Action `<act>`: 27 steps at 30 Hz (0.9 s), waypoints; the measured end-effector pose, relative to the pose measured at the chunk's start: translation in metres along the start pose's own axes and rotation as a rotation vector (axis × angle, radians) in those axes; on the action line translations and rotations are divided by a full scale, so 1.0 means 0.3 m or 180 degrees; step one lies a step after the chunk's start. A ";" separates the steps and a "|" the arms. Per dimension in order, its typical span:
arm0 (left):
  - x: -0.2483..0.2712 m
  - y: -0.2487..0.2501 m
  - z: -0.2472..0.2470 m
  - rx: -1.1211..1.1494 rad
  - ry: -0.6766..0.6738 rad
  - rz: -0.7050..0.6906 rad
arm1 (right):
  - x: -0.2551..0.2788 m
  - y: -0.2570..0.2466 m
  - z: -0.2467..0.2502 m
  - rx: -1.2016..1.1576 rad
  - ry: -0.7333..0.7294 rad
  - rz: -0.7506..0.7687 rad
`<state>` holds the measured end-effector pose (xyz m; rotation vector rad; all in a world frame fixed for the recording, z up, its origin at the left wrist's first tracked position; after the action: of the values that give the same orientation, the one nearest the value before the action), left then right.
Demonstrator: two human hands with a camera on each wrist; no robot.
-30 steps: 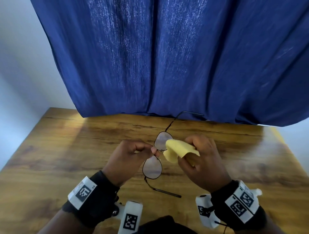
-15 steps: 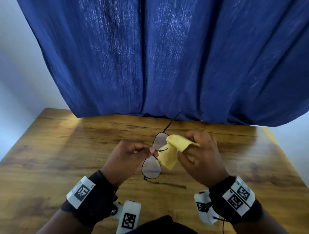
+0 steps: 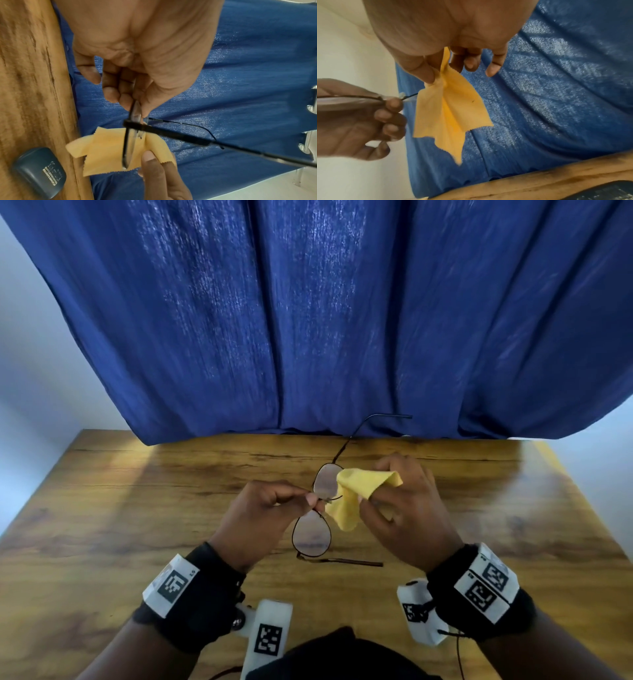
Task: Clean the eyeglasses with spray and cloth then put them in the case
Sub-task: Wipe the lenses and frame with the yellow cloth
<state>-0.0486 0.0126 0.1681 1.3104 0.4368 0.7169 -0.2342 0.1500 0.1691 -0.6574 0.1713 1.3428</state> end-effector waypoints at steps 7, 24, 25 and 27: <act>0.025 -0.007 0.024 0.0050 -0.0001 0.0029 | -0.009 -0.045 0.017 -0.0759 -0.0503 0.0118; 0.054 -0.038 0.121 -0.0273 -0.0140 -0.0132 | -0.079 -0.130 -0.071 -0.0959 -0.0196 -0.0485; 0.054 -0.034 0.122 -0.0266 -0.0152 -0.0149 | -0.084 -0.137 -0.072 -0.0994 -0.0163 -0.0641; 0.050 -0.029 0.125 -0.0247 -0.0141 -0.0165 | -0.095 -0.152 -0.064 -0.1130 -0.0157 -0.1098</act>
<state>-0.0110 -0.0046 0.1695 1.2354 0.4020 0.6542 -0.1937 0.1122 0.1828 -0.9054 -0.2188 1.0607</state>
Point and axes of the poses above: each hand's wrist, its own x-axis away from the middle knuckle, its own z-axis out of the back of the hand, y = z × x, the point moved 1 cm from there along -x, towards the middle knuckle, and after that the axes turned 2 degrees about y, right-handed, at the moved point
